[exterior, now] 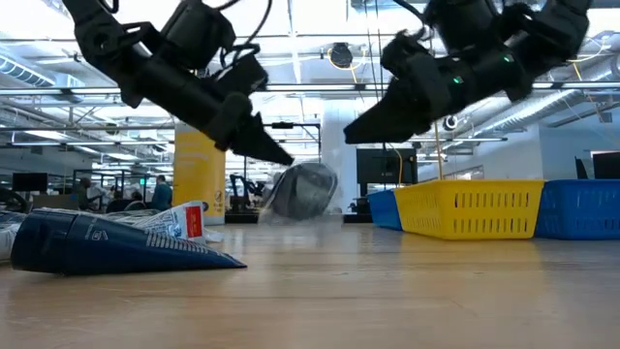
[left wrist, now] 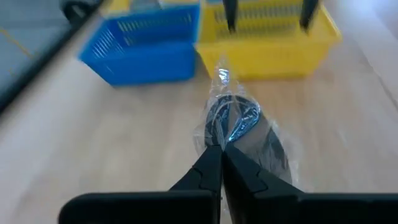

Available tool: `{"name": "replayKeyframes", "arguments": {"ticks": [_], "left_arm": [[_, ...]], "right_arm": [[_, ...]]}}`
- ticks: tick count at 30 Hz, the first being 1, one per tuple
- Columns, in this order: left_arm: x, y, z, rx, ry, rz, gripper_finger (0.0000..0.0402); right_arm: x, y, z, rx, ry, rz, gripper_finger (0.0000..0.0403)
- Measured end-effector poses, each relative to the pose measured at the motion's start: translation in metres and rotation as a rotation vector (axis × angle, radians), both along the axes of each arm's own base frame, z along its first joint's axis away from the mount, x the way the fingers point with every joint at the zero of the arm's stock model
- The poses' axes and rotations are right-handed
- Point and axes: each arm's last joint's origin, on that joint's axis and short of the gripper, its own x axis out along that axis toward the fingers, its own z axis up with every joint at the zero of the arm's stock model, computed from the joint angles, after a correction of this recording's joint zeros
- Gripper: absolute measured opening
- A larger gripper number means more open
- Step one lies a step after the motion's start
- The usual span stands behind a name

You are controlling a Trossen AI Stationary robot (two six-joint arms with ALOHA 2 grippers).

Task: Pick & Place Travel size toiletries
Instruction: Put the black hairbrush into the bottom blue bin

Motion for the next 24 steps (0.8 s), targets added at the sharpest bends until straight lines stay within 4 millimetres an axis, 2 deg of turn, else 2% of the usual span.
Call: {"name": "replayKeyframes", "arguments": {"ticks": [4, 10, 15, 20, 24], "left_arm": [[0.002, -0.005, 0.004, 0.033, -0.048, 0.007, 0.0005], [0.005, -0.014, 0.010, 0.043, -0.114, -0.022, 0.0002], [0.006, -0.016, 0.013, 0.044, -0.146, -0.030, 0.0009], [0.007, -0.017, 0.016, 0.028, -0.176, -0.042, 0.0010], [0.007, -0.017, 0.016, 0.021, -0.181, -0.042, 0.0010]], "right_arm": [[0.010, -0.008, 0.010, 0.052, 0.056, -0.052, 0.0202], [0.018, -0.021, 0.022, 0.067, 0.131, -0.096, 0.0247], [0.021, -0.020, 0.024, 0.127, 0.122, 0.030, 0.0266], [0.025, -0.020, 0.012, 0.118, 0.154, 0.037, 0.0245], [0.030, -0.021, 0.008, 0.106, 0.130, 0.043, 0.0200]]}}
